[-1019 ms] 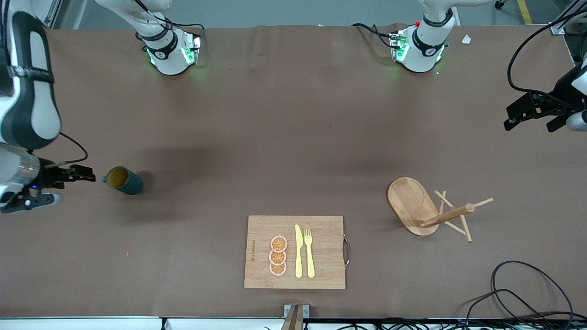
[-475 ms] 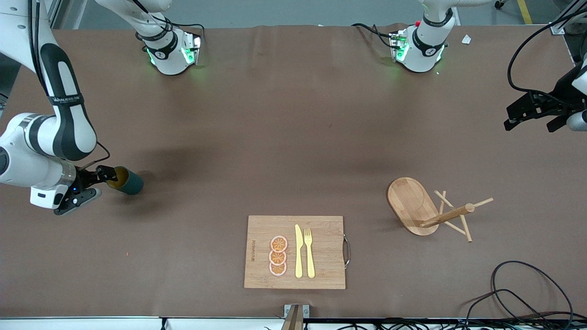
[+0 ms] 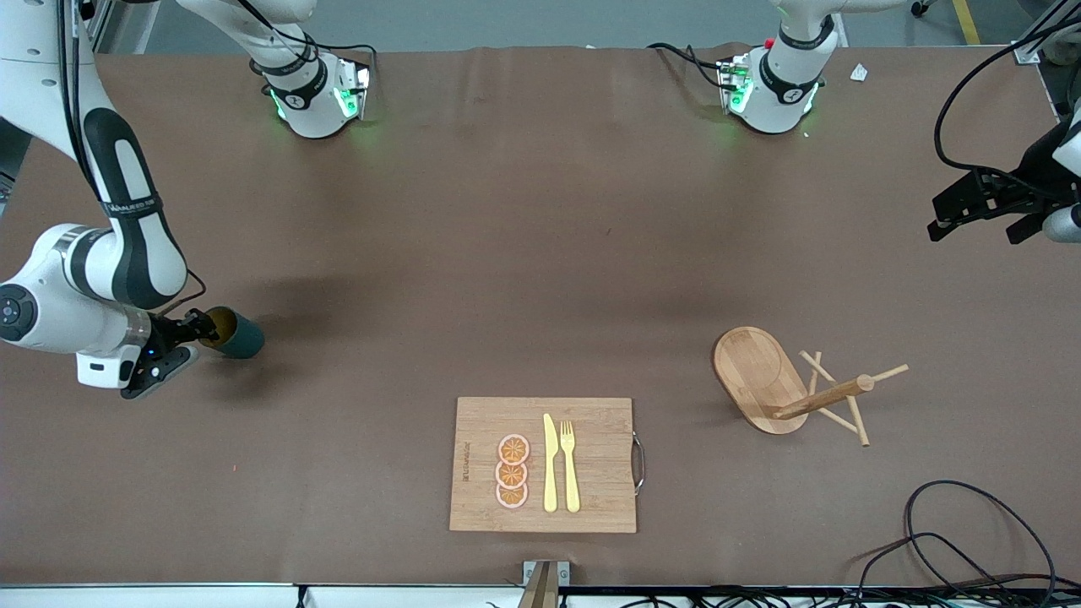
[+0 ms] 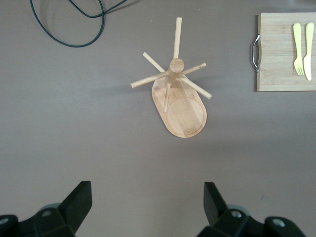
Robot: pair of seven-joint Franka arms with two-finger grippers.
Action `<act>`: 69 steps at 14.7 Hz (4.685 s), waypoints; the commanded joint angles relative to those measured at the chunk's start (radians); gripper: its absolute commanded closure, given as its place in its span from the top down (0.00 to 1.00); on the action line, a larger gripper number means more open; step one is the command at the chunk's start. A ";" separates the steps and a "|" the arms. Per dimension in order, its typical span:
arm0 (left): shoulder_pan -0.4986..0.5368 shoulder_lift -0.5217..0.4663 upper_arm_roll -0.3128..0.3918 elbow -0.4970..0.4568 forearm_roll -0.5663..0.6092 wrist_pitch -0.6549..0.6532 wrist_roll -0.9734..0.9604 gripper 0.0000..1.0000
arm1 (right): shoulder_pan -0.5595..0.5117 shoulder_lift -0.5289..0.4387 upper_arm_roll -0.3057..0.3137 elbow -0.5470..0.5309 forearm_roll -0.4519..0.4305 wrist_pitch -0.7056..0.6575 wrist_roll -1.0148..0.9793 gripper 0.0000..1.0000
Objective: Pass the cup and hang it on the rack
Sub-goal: 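Lower the right gripper onto the teal mug and grasp its rim, then carry the teal mug with the right gripper toward the table middle, then set the mug down, open the right gripper and withdraw, then move the left gripper over the teal mug while the right gripper retracts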
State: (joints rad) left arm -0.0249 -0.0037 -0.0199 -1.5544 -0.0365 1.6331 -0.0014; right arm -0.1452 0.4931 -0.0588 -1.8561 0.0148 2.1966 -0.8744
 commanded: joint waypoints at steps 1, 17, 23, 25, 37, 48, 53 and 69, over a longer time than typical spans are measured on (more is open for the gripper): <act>-0.001 0.014 0.003 0.020 0.003 0.001 0.006 1.00 | -0.014 -0.011 0.016 -0.008 0.010 0.002 -0.046 0.00; -0.003 0.018 0.002 0.022 0.003 0.004 -0.011 1.00 | 0.419 -0.136 0.020 0.046 0.030 -0.201 0.696 0.00; -0.001 0.018 0.003 0.022 0.001 0.005 -0.011 1.00 | 0.622 -0.126 0.019 0.063 0.105 -0.120 1.032 0.00; -0.001 0.018 0.002 0.022 0.001 0.005 -0.011 1.00 | 0.689 -0.085 0.017 0.095 0.103 -0.078 1.139 0.00; 0.002 0.018 0.003 0.020 0.001 0.007 -0.009 1.00 | 0.930 0.234 0.011 0.425 0.076 -0.024 1.451 0.00; -0.001 0.018 0.005 0.016 0.044 0.050 -0.009 1.00 | 0.966 0.294 0.011 0.505 0.042 -0.035 1.543 1.00; -0.004 0.021 0.002 0.016 0.043 0.045 0.001 1.00 | 0.949 0.253 0.011 0.549 0.048 -0.151 1.533 1.00; -0.036 0.044 -0.129 0.014 0.044 -0.024 -0.354 1.00 | 0.333 -0.180 0.010 0.315 0.021 -0.457 1.011 1.00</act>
State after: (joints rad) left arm -0.0564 0.0401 -0.1160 -1.5532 -0.0116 1.6162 -0.2766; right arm 0.2585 0.4263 -0.0747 -1.4085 0.0613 1.7244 0.2060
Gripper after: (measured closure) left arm 0.000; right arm 0.000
